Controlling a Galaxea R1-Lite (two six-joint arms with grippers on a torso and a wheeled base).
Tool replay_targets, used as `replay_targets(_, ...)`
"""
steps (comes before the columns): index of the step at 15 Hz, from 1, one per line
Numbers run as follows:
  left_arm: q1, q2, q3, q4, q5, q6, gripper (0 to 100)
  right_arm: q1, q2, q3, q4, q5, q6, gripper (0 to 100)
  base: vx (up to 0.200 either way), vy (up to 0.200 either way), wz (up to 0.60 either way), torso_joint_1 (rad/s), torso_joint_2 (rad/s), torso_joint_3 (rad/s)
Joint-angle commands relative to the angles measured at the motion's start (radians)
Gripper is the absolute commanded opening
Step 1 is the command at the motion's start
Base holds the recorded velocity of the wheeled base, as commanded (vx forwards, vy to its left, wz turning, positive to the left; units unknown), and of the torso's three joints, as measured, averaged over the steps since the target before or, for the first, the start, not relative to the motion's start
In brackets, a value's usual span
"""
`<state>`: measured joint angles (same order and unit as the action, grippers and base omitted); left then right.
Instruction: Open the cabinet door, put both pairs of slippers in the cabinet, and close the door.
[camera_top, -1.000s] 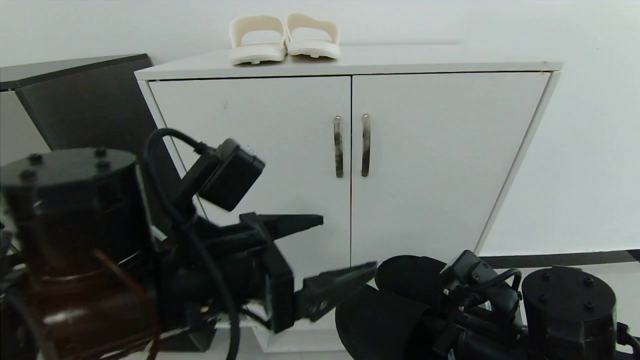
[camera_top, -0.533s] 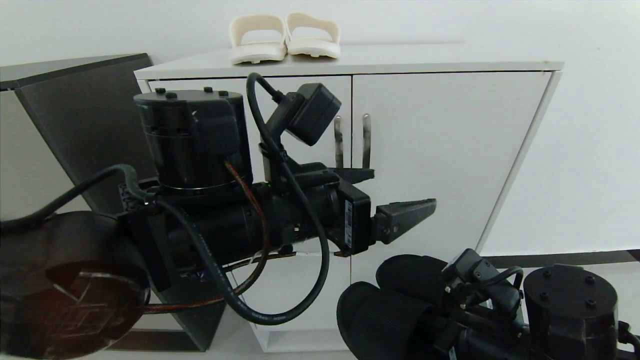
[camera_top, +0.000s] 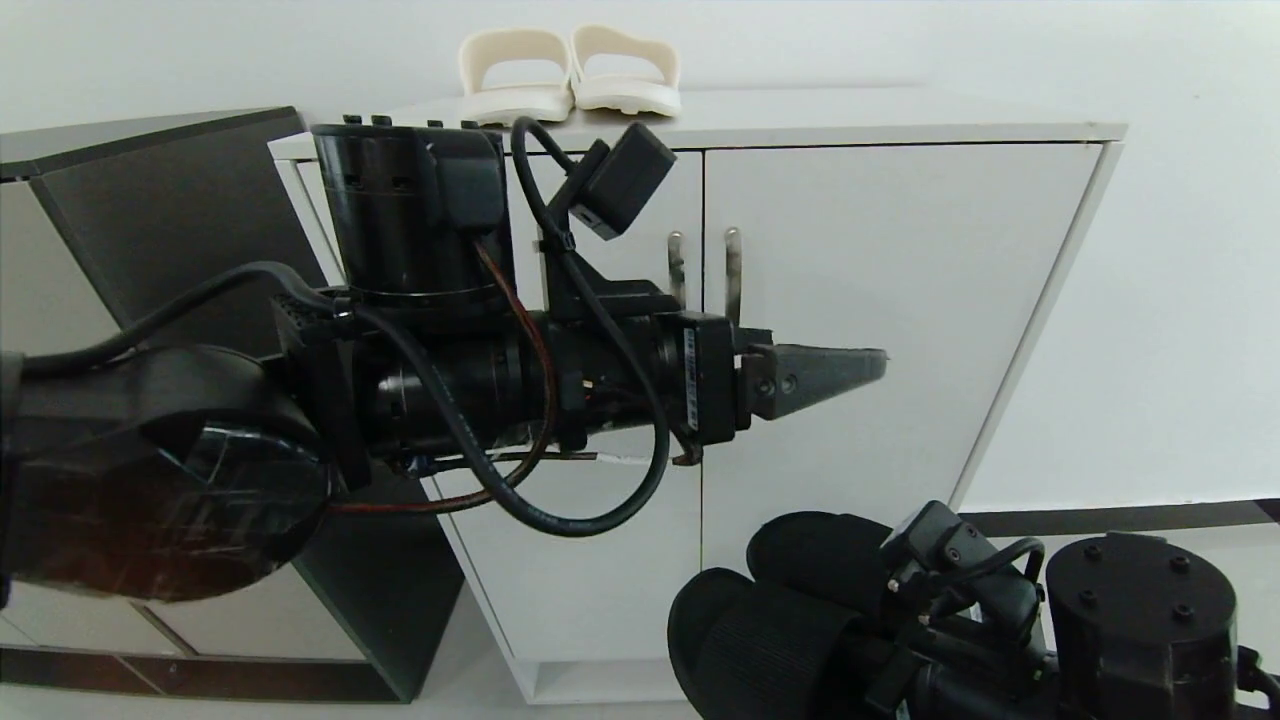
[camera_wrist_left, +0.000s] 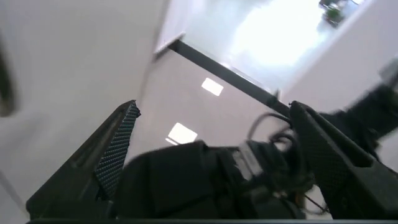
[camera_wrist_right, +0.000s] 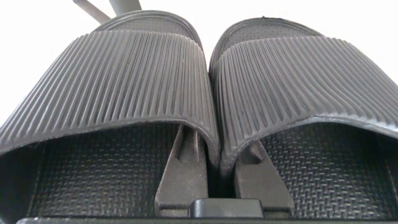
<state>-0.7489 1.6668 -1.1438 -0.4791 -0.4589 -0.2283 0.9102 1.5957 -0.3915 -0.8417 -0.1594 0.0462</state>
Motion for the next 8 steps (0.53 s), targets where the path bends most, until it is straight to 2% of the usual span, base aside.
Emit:
replay_targets(1,0.011,0.028,-0.039,0.001,0.045,0.0,100,0.003,0.001,-0.001,0.0,0.001,0.0,0,0.0,0.0,0.0,0.0,0.0,0.0)
replay_targets(2,0.011,0.051,-0.071,0.001,0.105,0.0,100,0.003,0.003,-0.006,0.0,0.001,0.0,0,0.0,0.0,0.0,0.0,0.0,0.0)
replay_targets(4,0.013,0.062,-0.099,0.013,0.114,0.014,100,0.003,0.004,-0.006,0.0,0.001,0.0,0,0.0,0.0,0.0,0.0,0.0,0.0)
replay_targets(6,0.036,0.064,-0.122,0.063,0.126,0.043,100,0.003,0.004,-0.006,0.0,0.001,0.0,0,0.0,0.0,0.0,0.0,0.0,0.0)
replay_targets(8,0.048,0.067,-0.126,0.062,0.161,0.043,100,0.003,0.004,-0.007,0.0,0.001,0.0,0,0.0,0.0,0.0,0.0,0.0,0.0)
